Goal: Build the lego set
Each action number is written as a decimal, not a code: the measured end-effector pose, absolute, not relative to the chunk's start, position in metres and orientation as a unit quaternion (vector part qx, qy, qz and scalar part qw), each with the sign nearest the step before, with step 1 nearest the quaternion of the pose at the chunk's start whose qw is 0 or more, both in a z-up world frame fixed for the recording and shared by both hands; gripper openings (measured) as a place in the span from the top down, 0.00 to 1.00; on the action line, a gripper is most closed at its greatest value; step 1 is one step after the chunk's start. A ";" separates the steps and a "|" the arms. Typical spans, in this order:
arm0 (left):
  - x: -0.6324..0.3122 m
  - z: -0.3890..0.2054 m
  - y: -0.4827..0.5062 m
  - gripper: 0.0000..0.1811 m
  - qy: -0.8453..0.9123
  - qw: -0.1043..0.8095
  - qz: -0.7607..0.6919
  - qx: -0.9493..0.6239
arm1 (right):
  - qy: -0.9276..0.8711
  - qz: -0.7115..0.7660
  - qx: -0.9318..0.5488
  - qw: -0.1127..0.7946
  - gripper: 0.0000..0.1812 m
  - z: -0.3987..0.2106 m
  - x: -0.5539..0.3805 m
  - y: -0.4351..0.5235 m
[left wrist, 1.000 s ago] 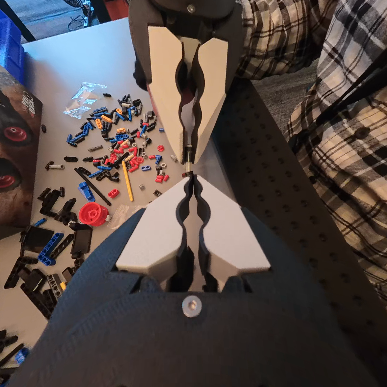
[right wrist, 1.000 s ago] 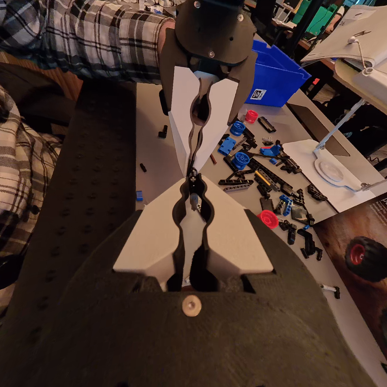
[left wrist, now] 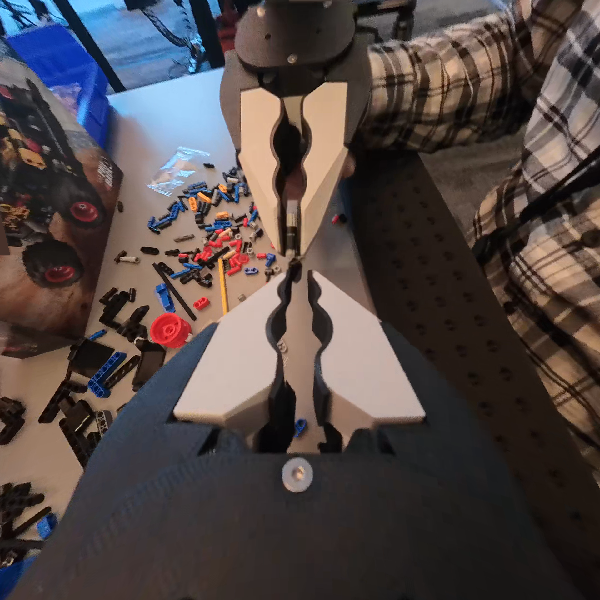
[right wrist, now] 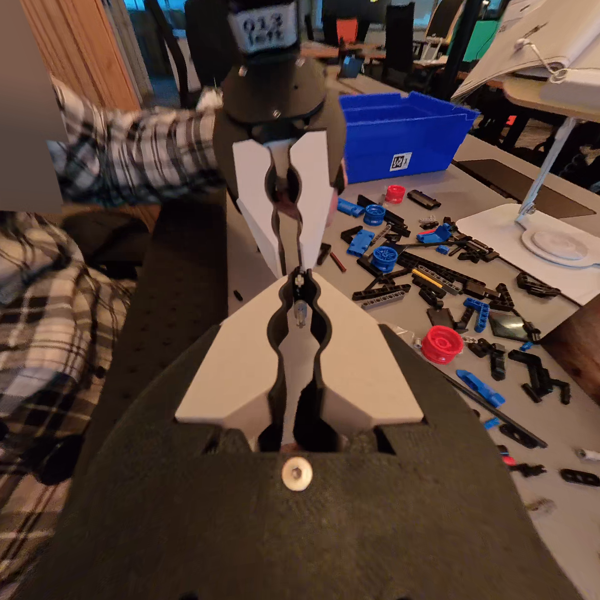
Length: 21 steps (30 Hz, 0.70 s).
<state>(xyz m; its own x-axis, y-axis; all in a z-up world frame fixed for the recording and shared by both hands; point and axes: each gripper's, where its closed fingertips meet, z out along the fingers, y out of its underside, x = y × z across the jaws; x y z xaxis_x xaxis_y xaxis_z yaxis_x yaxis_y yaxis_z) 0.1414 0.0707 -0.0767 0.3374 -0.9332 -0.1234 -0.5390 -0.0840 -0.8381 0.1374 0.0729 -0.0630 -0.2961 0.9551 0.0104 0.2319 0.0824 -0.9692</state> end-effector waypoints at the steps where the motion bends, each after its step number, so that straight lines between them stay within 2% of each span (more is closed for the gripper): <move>1: 0.142 -0.075 0.071 0.95 0.519 0.432 -0.238 -0.698 | -0.620 0.512 -0.471 0.364 0.97 -0.058 0.138 0.076; 3: 0.143 -0.073 0.074 0.90 0.500 0.446 -0.242 -0.701 | -0.579 0.558 -0.479 0.352 0.97 -0.045 0.140 0.081; 6: 0.143 -0.068 0.080 0.93 0.469 0.464 -0.264 -0.704 | -0.550 0.583 -0.494 0.338 0.97 -0.040 0.140 0.087; 13: 0.131 -0.084 0.079 0.90 0.471 0.444 -0.227 -0.727 | -0.532 0.587 -0.527 0.308 0.97 -0.051 0.143 0.095; 18: 0.139 -0.068 0.095 0.79 0.475 0.526 -0.138 -0.692 | -0.502 0.606 -0.556 0.266 0.97 -0.057 0.141 0.097; 21: 0.145 -0.068 0.099 0.74 0.522 0.555 -0.012 -0.648 | -0.473 0.629 -0.569 0.236 0.97 -0.056 0.139 0.095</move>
